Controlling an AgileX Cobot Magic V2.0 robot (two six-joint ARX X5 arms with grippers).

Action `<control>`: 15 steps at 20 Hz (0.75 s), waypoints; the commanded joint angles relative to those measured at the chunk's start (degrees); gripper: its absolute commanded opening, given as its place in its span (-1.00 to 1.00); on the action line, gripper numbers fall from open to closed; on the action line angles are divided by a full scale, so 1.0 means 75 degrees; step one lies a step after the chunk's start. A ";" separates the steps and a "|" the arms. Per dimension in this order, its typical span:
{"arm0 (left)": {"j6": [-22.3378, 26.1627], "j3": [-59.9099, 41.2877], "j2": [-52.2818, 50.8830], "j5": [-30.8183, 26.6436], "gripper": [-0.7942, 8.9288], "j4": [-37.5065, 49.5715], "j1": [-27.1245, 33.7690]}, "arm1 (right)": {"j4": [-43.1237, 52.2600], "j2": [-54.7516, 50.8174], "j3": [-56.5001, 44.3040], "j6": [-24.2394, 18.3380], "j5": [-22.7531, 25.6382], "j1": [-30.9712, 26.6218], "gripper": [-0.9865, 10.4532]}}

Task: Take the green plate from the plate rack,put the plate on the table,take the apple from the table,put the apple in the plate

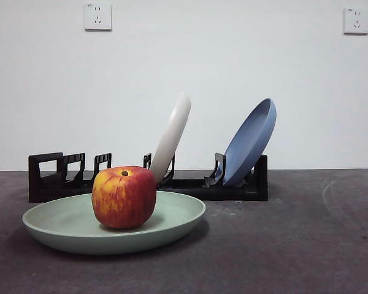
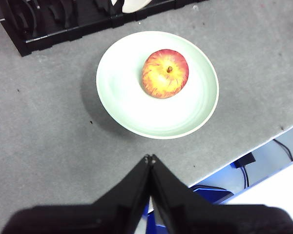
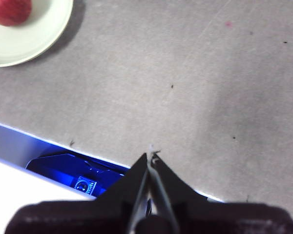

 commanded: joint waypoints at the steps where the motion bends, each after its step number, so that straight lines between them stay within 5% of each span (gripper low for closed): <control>1: -0.0076 -0.0023 0.0131 -0.0026 -0.84 0.0064 0.0009 | 0.0044 -0.0006 -0.0058 0.0102 0.0114 0.0006 -0.82; 5: -0.0073 -0.0026 -0.0070 0.0009 -0.84 0.0087 0.0358 | 0.0044 -0.0006 -0.0055 0.0102 0.0146 0.0006 -0.82; 8: 0.0099 -0.0055 -0.0708 0.0300 -0.84 0.0382 0.2020 | 0.0041 -0.0009 -0.0052 0.0102 0.0146 0.0006 -0.82; 12: 0.0242 -0.1247 -0.2098 0.1192 -0.84 0.3255 0.4846 | 0.0044 -0.0006 -0.0052 0.0102 0.0146 0.0006 -0.82; 15: 0.0688 -0.2952 -0.3480 0.2652 -0.84 0.5214 0.6132 | 0.0041 -0.0012 -0.0052 0.0102 0.0146 0.0006 -0.82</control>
